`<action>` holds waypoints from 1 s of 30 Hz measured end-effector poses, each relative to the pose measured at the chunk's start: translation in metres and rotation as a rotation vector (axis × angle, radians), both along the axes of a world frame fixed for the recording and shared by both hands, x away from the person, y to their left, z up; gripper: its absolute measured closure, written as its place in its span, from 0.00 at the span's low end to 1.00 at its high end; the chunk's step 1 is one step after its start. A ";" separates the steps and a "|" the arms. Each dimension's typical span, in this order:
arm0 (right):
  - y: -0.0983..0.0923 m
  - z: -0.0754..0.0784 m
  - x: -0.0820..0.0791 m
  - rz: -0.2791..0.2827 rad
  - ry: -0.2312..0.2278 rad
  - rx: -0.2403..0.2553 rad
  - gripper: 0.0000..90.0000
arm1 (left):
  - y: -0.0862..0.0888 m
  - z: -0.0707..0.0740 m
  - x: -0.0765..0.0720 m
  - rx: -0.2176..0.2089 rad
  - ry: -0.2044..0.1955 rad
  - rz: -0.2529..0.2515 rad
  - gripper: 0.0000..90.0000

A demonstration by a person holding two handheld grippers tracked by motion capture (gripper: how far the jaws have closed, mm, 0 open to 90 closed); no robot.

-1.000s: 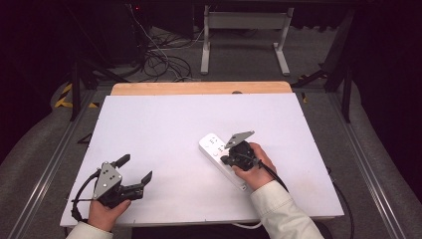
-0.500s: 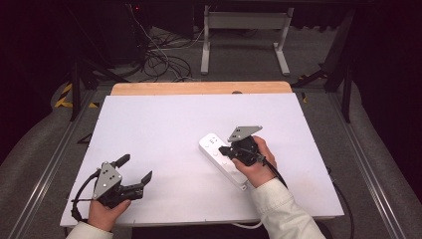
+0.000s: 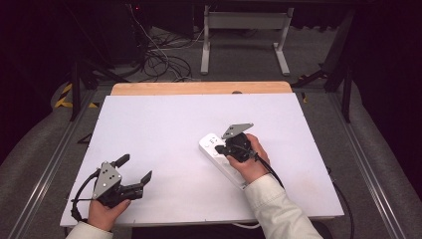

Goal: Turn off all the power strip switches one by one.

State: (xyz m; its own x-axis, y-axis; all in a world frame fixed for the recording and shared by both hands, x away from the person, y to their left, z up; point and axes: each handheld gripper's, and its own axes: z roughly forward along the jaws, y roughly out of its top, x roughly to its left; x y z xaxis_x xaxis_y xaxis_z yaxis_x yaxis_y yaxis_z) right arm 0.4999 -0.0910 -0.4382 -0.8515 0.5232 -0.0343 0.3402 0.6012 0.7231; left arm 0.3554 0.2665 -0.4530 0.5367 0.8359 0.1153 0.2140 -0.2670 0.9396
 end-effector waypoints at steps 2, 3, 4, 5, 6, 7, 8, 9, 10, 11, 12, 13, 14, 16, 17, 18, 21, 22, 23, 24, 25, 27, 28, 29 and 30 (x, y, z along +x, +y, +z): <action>0.002 -0.003 0.002 -0.005 0.005 -0.002 1.00 | 0.000 0.000 0.000 -0.004 0.001 0.002 0.15; 0.003 -0.005 0.003 -0.005 0.005 -0.006 1.00 | 0.000 0.000 0.000 -0.003 0.000 0.001 0.15; 0.004 -0.006 0.004 -0.004 0.007 -0.007 1.00 | 0.000 0.000 0.000 -0.002 0.000 0.001 0.15; 0.005 -0.008 0.005 0.000 0.009 -0.010 1.00 | 0.000 0.000 0.000 -0.003 0.000 0.001 0.15; 0.007 -0.009 0.005 0.001 0.011 -0.014 1.00 | 0.000 0.000 0.000 -0.004 0.000 0.002 0.15; 0.008 -0.010 0.006 -0.002 0.012 -0.017 1.00 | 0.000 0.000 0.000 -0.004 0.000 0.002 0.15; 0.008 -0.011 0.006 -0.001 0.016 -0.021 1.00 | 0.000 0.000 0.000 -0.003 0.001 0.002 0.15; 0.009 -0.012 0.007 0.000 0.016 -0.020 1.00 | 0.000 0.000 0.000 -0.001 0.001 0.001 0.15; 0.009 -0.012 0.007 -0.004 0.017 -0.019 1.00 | 0.000 0.000 0.000 -0.001 0.001 0.002 0.15; 0.009 -0.013 0.008 -0.003 0.014 -0.019 1.00 | 0.000 0.000 0.000 -0.001 0.001 0.001 0.15; 0.009 -0.013 0.008 -0.002 0.017 -0.015 1.00 | 0.000 0.000 0.000 -0.003 0.001 0.002 0.15; 0.009 -0.013 0.008 -0.002 0.017 -0.013 1.00 | 0.000 0.000 0.000 -0.003 0.001 0.002 0.15; 0.009 -0.013 0.008 -0.002 0.016 -0.015 1.00 | 0.000 0.000 0.000 -0.002 0.001 0.001 0.15; 0.010 -0.014 0.008 -0.004 0.020 -0.020 1.00 | 0.000 0.000 0.000 0.000 0.000 0.000 0.15; 0.011 -0.014 0.008 -0.001 0.021 -0.025 1.00 | 0.000 0.000 0.000 0.000 0.000 0.000 0.15; 0.011 -0.014 0.008 -0.002 0.021 -0.021 1.00 | 0.000 0.000 0.000 -0.004 0.000 0.002 0.15; 0.011 -0.014 0.008 -0.006 0.022 -0.022 1.00 | 0.000 0.000 0.000 -0.002 0.000 0.002 0.15; 0.011 -0.014 0.008 -0.008 0.021 -0.020 1.00 | 0.000 0.000 0.000 -0.003 0.000 0.002 0.15; 0.011 -0.014 0.008 -0.008 0.020 -0.023 1.00 | 0.000 0.000 0.000 -0.003 0.001 0.002 0.15; 0.011 -0.014 0.008 -0.007 0.017 -0.025 1.00 | 0.000 0.000 0.000 -0.003 0.001 0.002 0.15; 0.012 -0.015 0.008 -0.011 0.016 -0.029 1.00 | 0.000 0.000 0.000 0.000 0.000 0.000 0.15; 0.012 -0.015 0.007 -0.013 0.010 -0.034 1.00 | 0.000 0.000 0.000 -0.002 0.001 0.001 0.15; 0.012 -0.015 0.007 -0.007 0.010 -0.034 1.00 | 0.000 0.000 0.000 -0.001 0.000 0.001 0.15; 0.012 -0.015 0.007 -0.007 0.009 -0.035 1.00 | 0.000 0.000 0.000 -0.001 0.001 0.001 0.15; 0.013 -0.015 0.007 -0.006 0.010 -0.036 1.00 | 0.000 0.000 0.000 -0.001 0.001 0.001 0.15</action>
State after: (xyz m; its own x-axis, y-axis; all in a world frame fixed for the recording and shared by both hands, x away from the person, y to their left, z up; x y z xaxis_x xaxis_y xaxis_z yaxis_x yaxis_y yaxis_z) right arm 0.5072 -0.0783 -0.4536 -0.8488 0.5269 -0.0445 0.3513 0.6247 0.6974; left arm 0.3551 0.2661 -0.4531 0.5358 0.8366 0.1136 0.2150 -0.2654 0.9399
